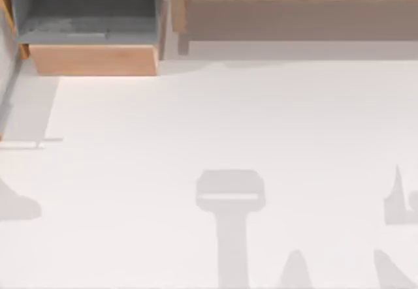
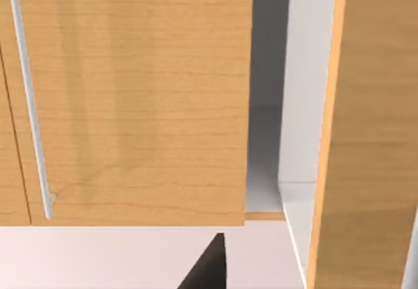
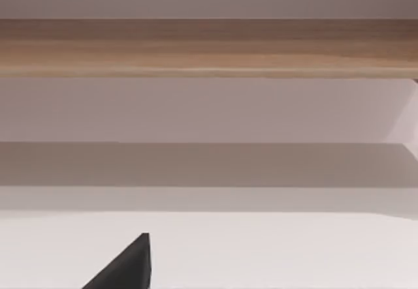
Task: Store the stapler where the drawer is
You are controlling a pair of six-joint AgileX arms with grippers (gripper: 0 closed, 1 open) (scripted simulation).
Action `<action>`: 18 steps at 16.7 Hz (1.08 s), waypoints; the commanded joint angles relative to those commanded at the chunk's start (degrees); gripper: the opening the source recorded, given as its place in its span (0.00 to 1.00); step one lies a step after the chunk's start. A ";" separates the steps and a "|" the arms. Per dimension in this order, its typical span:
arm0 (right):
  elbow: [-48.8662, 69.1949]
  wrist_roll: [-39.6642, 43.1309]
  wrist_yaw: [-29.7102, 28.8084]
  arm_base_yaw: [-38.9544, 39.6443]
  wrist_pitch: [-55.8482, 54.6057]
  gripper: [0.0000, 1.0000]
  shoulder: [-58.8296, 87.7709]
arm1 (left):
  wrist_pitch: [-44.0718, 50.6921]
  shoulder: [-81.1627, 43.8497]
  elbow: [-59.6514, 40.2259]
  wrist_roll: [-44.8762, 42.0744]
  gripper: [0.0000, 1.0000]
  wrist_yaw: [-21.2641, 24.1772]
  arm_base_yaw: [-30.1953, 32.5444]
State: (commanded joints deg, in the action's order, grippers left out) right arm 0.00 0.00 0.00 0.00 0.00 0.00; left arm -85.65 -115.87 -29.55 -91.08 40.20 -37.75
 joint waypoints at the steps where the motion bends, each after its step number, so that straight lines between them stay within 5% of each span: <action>1: 0.00 0.00 0.00 0.00 0.00 1.00 0.00 | 0.00 0.00 0.00 0.00 0.40 0.00 0.00; 6: 0.00 0.00 0.00 0.00 0.00 1.00 0.00 | 0.00 0.00 0.00 0.00 0.02 0.00 0.00; 18: 0.00 0.00 0.00 0.00 0.00 1.00 0.00 | 1.76 -1.50 -1.95 0.23 0.00 -1.02 1.11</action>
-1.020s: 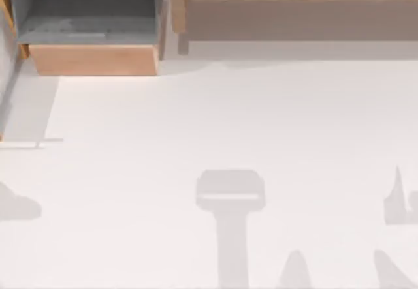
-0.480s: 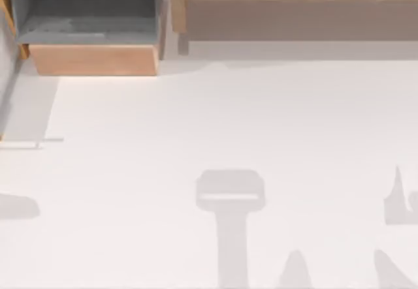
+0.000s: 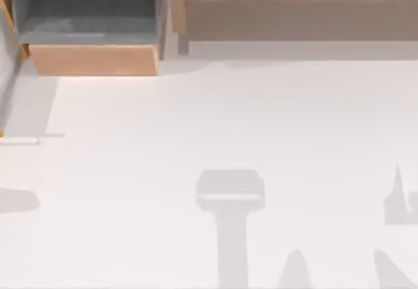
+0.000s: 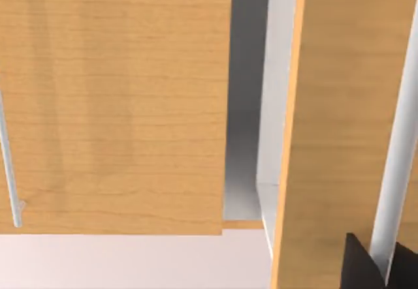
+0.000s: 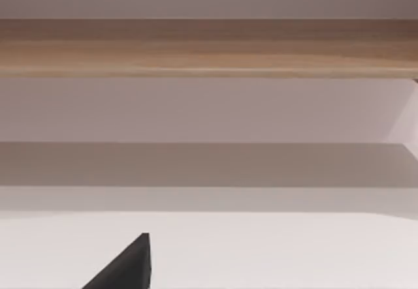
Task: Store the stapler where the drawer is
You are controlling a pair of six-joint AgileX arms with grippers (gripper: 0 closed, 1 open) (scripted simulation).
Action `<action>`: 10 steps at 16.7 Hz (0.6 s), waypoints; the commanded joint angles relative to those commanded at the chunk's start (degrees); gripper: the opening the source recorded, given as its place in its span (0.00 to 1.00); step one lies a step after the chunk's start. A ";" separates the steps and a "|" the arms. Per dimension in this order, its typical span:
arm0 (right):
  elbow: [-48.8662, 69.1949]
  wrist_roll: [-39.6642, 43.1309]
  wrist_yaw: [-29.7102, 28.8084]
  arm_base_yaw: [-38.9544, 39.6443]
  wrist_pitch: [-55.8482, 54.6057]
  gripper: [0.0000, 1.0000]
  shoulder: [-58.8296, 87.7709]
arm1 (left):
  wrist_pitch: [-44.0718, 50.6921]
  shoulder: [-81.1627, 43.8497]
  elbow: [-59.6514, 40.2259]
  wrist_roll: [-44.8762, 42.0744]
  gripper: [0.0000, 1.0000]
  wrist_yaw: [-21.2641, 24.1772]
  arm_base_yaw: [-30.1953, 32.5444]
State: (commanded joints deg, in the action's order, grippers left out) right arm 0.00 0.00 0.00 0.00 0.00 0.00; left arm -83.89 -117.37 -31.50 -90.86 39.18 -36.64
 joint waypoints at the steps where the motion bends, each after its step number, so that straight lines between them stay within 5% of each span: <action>1: 0.00 0.00 0.00 0.00 0.00 1.00 0.00 | 0.84 -0.61 -1.50 -0.01 0.00 -0.82 0.84; 10: 0.00 0.00 0.00 0.00 0.00 1.00 0.00 | 5.84 -4.29 -10.55 0.27 0.00 -5.87 5.73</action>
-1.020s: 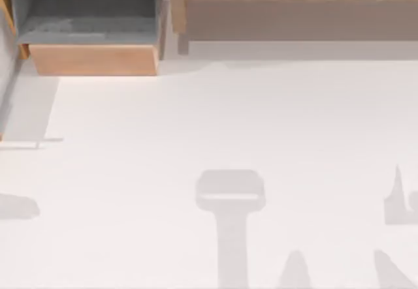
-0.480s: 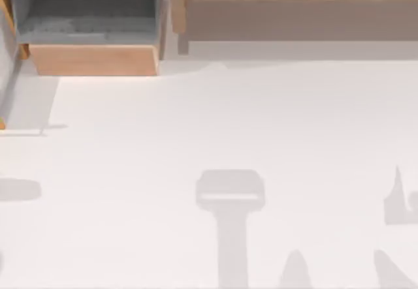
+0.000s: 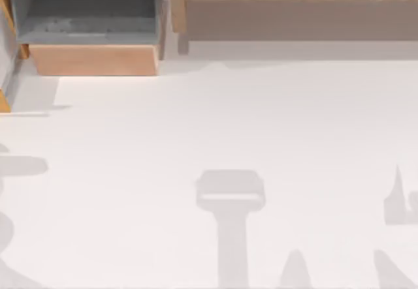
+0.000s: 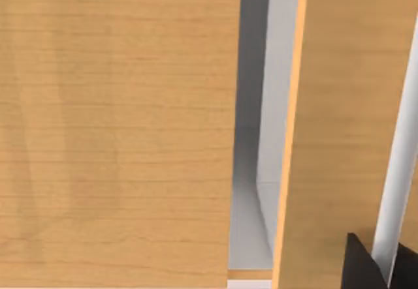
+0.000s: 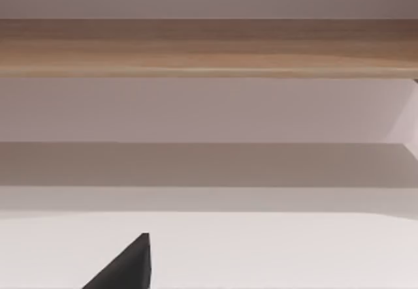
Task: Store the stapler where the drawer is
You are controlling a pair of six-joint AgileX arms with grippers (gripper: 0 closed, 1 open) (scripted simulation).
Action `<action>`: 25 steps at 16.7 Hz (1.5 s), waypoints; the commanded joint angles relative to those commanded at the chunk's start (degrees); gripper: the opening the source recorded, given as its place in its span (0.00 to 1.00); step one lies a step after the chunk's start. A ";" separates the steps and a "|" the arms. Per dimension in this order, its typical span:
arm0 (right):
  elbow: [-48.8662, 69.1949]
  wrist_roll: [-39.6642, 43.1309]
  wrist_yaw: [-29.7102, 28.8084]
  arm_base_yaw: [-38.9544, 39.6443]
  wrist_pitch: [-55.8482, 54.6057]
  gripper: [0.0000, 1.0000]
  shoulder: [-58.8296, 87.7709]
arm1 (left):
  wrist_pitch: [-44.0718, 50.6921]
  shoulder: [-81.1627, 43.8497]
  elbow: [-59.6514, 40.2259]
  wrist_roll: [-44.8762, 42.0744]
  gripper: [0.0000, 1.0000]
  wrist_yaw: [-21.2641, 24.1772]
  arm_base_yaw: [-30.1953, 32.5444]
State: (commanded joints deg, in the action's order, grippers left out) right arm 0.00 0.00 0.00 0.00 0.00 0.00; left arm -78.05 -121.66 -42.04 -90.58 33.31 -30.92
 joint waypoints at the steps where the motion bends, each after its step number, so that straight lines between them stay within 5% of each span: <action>1: 0.00 0.00 0.00 0.00 0.00 1.00 0.00 | 0.06 0.02 0.37 0.05 0.00 0.14 -0.24; 25: 0.00 0.00 0.00 0.00 0.00 1.00 0.00 | 16.42 -13.60 -29.68 0.60 0.00 -8.61 8.46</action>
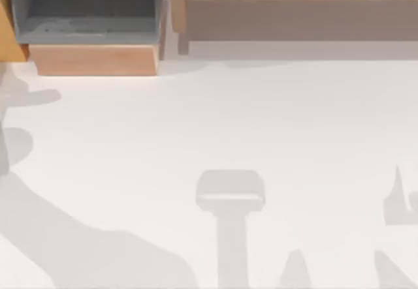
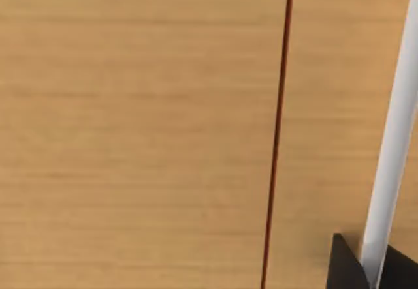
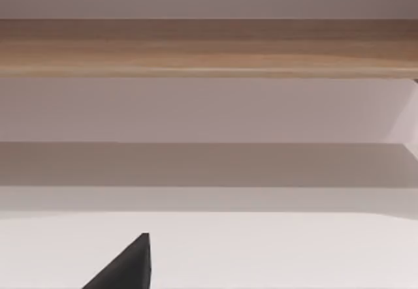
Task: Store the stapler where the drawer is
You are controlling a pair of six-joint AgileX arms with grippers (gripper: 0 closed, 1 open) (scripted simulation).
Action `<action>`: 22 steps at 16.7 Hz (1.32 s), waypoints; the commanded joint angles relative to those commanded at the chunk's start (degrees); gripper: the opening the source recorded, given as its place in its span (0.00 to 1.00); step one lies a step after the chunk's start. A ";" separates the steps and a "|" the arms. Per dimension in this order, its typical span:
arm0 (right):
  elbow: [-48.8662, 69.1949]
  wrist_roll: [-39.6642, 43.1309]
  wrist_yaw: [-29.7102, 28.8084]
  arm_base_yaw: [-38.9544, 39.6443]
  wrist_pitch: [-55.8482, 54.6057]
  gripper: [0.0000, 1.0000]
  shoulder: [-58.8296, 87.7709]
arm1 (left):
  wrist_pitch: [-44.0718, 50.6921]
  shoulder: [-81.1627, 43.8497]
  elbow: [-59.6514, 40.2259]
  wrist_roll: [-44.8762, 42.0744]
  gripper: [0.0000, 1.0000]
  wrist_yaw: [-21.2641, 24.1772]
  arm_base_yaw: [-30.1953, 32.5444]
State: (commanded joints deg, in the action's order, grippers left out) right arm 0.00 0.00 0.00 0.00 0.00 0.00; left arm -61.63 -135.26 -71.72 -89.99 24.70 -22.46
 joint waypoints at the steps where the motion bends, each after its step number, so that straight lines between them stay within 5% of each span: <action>1: 0.00 0.00 0.00 0.00 0.00 1.00 0.00 | 0.04 -0.03 -0.03 0.00 0.00 -0.02 0.03; 3: 0.00 0.00 0.00 0.00 0.00 1.00 0.00 | 0.04 -0.03 -0.03 0.00 0.00 -0.02 0.03; 16: 0.00 0.00 0.00 0.00 0.00 1.00 0.00 | 0.04 -0.03 -0.03 0.00 0.98 -0.02 0.03; 22: 0.00 0.00 0.00 0.00 0.00 1.00 0.00 | 0.04 -0.03 -0.03 0.00 1.00 -0.02 0.03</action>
